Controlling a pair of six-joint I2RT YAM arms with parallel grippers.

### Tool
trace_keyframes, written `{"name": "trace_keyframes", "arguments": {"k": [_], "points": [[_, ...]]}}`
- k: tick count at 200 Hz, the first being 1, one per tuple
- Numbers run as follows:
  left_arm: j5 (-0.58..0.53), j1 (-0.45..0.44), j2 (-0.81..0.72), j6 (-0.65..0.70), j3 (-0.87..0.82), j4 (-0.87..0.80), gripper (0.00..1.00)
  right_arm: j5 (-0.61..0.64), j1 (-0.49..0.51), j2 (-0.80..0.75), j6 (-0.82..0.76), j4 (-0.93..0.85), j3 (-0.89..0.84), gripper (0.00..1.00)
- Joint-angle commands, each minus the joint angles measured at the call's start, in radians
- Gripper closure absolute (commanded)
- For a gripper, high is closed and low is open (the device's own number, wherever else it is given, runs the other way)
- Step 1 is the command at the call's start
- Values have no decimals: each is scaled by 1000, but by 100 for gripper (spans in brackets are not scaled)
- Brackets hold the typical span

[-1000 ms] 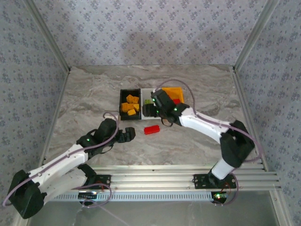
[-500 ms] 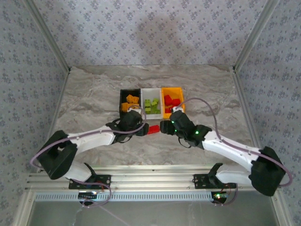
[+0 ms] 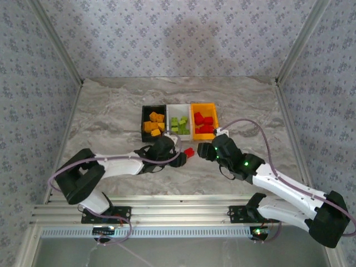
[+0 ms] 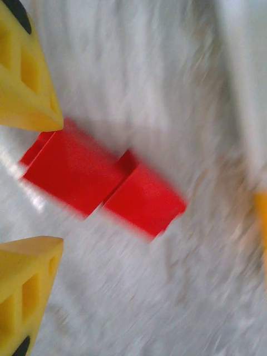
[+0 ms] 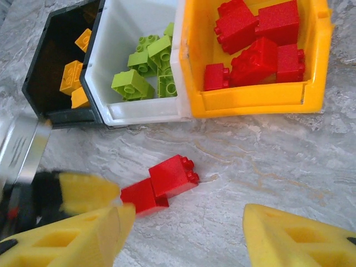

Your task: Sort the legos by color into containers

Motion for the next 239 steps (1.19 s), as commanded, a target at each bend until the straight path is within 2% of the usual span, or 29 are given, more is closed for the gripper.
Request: {"name": "trace_keyframes", "arguments": {"k": [1, 18, 38, 64, 84, 97, 115, 166, 214, 239], "points": [[132, -45, -51, -30, 3, 12, 46, 4, -17, -6, 19, -2, -24, 38], [53, -69, -82, -5, 11, -89, 33, 3, -21, -3, 20, 2, -28, 37], [-116, -100, -105, 76, 44, -213, 19, 3, -23, -7, 23, -4, -30, 36], [-316, -140, -36, 182, 136, -347, 12, 2, -22, -21, 26, -14, -34, 36], [-415, -142, 37, 253, 171, -351, 10, 6, -24, -40, 29, -23, -40, 36], [-439, -141, 87, 298, 201, -343, 10, 9, -26, -54, 31, -30, -42, 35], [-422, -141, 149, 335, 234, -327, 15, 11, -29, -75, 37, -47, -44, 35], [-396, -141, 257, 367, 275, -306, 45, 18, -43, -128, 42, -70, -48, 35], [-360, -164, 187, 359, 198, -256, 67, 10, -62, -131, 46, -71, -50, 35], [-357, -180, 116, 323, 161, -289, 77, 0, -78, -134, 51, -73, -57, 35]]}}
